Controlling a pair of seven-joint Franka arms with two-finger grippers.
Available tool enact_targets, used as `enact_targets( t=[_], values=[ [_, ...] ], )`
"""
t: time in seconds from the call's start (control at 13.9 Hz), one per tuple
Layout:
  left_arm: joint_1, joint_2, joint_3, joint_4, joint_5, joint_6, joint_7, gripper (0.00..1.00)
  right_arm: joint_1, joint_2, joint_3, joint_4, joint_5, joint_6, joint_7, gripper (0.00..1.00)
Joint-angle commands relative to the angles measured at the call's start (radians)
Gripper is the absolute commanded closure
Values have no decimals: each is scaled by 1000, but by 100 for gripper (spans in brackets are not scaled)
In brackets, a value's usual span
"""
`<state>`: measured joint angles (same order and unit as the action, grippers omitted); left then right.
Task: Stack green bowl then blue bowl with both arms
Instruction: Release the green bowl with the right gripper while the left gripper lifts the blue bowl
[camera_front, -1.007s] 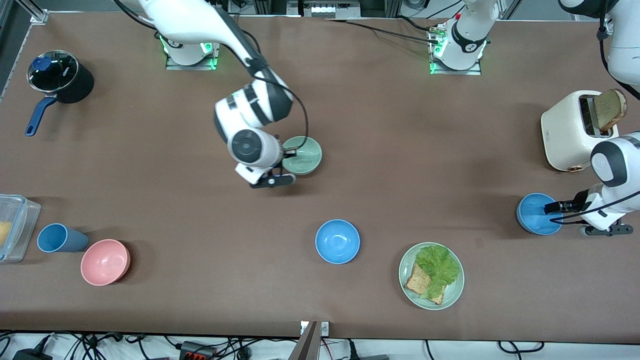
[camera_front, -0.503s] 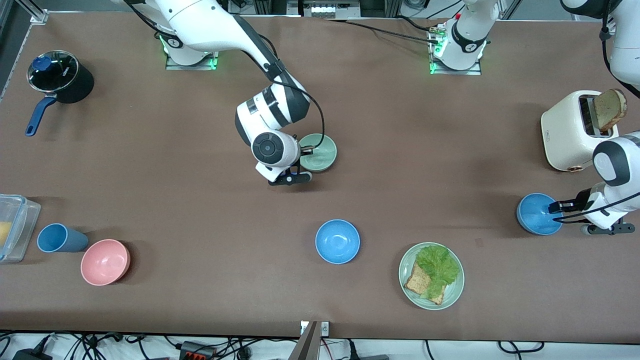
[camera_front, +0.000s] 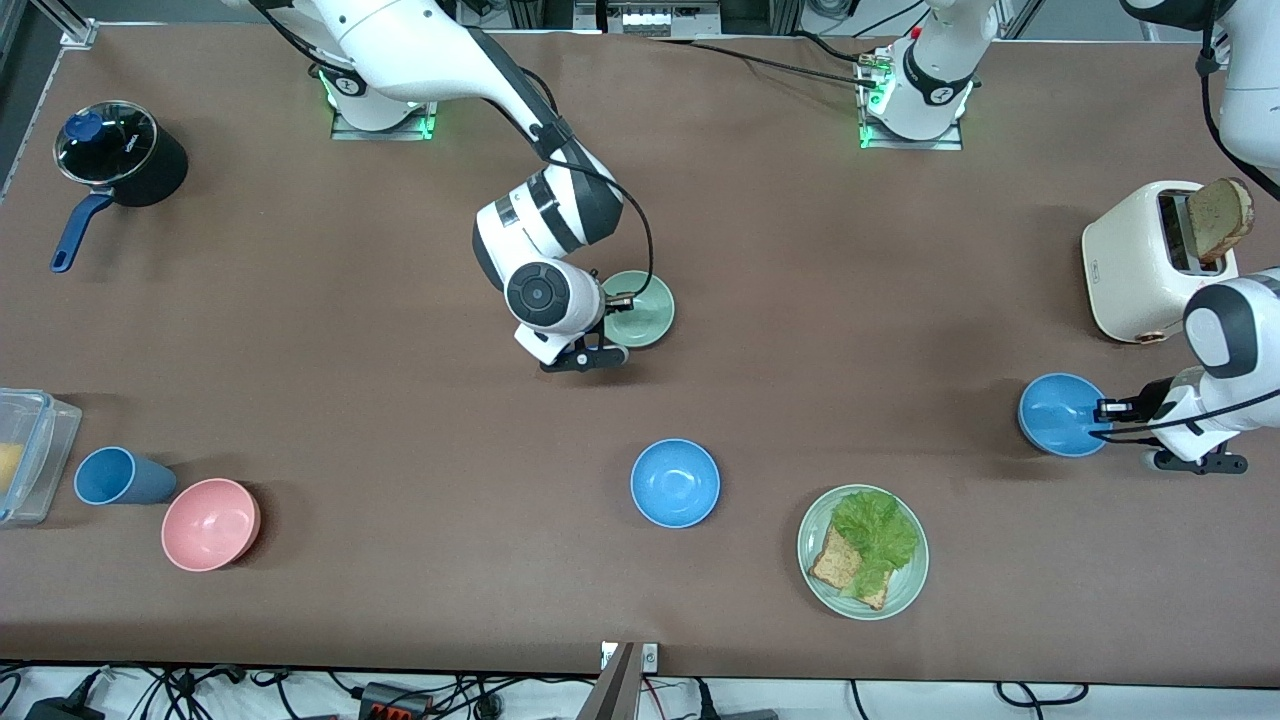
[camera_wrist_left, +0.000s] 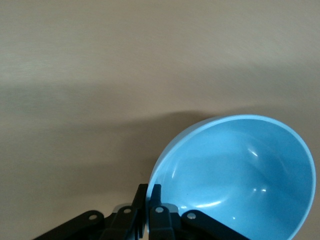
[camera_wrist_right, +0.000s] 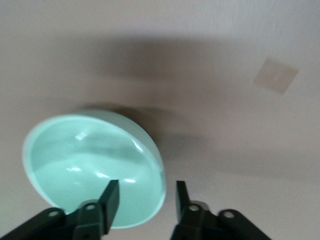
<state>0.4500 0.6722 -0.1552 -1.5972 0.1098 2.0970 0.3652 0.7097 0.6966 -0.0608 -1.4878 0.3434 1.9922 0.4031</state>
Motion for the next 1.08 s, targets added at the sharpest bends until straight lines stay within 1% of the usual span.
enact_targets(
  t=[0.0, 0.14, 0.22, 0.29, 0.36, 0.5, 0.58, 0.72, 0.79, 0.86, 0.93, 1.01],
  values=[
    [21, -77, -58, 10, -2, -122, 167, 100, -10, -67, -77, 64, 8, -91, 26, 0],
    [22, -153, -81, 8, -73, -210, 178, 100, -15, -120, -161, 86, 5, -108, 13, 0],
    [21, -190, -104, 6, -87, -260, 166, 100, -13, -135, -200, 86, -24, -113, 4, 0],
    [22, -224, -130, 5, -99, -294, 158, 100, -13, -149, -221, 86, -71, -115, -19, 0],
    [22, -253, -133, 5, -125, -326, 144, 100, -15, -166, -240, 86, -99, -115, -35, 0],
    [18, -330, -141, 6, -192, -444, 72, 100, -16, -198, -301, 86, -103, -115, -40, 0],
    [13, -380, -144, 5, -197, -500, 19, 100, -16, -210, -326, 86, -104, -115, -43, 0],
    [16, -440, -184, 5, -212, -584, -79, 100, -18, -233, -375, 86, -92, -118, -43, 0],
    [15, -463, -185, 0, -241, -609, -127, 100, -35, -246, -389, 86, -92, -121, -46, 0],
    [12, -480, -191, -6, -281, -627, -202, 100, -50, -249, -389, 87, -93, -130, -58, 0],
    [13, -486, -231, -7, -309, -643, -307, 100, -100, -270, -372, 86, -92, -133, -84, 0],
    [15, -491, -280, -7, -321, -643, -409, 100, -174, -285, -303, 84, -99, -136, -122, 0]
  ],
)
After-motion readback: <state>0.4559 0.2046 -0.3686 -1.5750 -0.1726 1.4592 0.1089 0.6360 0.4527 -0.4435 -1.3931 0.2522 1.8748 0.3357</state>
